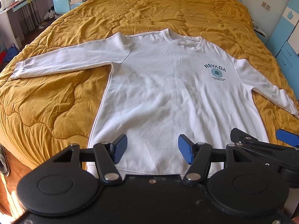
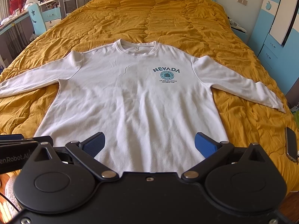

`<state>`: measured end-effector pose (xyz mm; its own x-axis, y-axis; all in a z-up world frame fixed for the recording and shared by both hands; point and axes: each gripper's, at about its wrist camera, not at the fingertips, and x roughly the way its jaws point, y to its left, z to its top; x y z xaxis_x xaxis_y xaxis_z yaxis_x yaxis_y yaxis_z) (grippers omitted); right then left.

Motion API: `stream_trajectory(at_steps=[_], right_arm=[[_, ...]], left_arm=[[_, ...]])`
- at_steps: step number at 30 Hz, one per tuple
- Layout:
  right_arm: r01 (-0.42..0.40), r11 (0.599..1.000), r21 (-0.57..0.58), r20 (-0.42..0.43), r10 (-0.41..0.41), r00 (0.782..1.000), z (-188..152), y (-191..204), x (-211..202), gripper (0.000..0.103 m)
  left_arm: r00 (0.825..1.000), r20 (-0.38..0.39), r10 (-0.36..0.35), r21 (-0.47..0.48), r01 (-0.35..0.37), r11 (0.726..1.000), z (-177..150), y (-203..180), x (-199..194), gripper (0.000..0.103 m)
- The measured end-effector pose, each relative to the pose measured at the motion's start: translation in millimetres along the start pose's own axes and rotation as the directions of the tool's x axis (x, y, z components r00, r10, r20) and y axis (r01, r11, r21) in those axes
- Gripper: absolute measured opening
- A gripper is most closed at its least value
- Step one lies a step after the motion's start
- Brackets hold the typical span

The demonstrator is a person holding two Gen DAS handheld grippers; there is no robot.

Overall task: Fold small clothes
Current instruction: 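Grasp the cuff of the sleeve nearest the left tool with the left tool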

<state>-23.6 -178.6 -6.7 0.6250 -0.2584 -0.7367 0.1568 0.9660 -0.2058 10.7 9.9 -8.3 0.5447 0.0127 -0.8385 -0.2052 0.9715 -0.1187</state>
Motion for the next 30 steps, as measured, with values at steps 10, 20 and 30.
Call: stream_trajectory(at_steps=[10,20,30], right_arm=[[-0.068,0.991,-0.113,0.103,0.079,0.991,19,23,8,0.103],[-0.170,0.983,-0.074,0.287,0.184,0.940,50,54,30,0.103],[-0.257,0.955,-0.146,0.230,0.285,0.931,86,108,70,0.103]], left_arm=[[0.994,0.044,-0.098,-0.137,0.103,0.985,17,66,24,0.064],[0.930,0.351,-0.107,-0.580,0.306,0.755,46,285,62,0.064],[0.861,0.479,0.170,-0.834,0.386,0.394,50,440,102,0.061]])
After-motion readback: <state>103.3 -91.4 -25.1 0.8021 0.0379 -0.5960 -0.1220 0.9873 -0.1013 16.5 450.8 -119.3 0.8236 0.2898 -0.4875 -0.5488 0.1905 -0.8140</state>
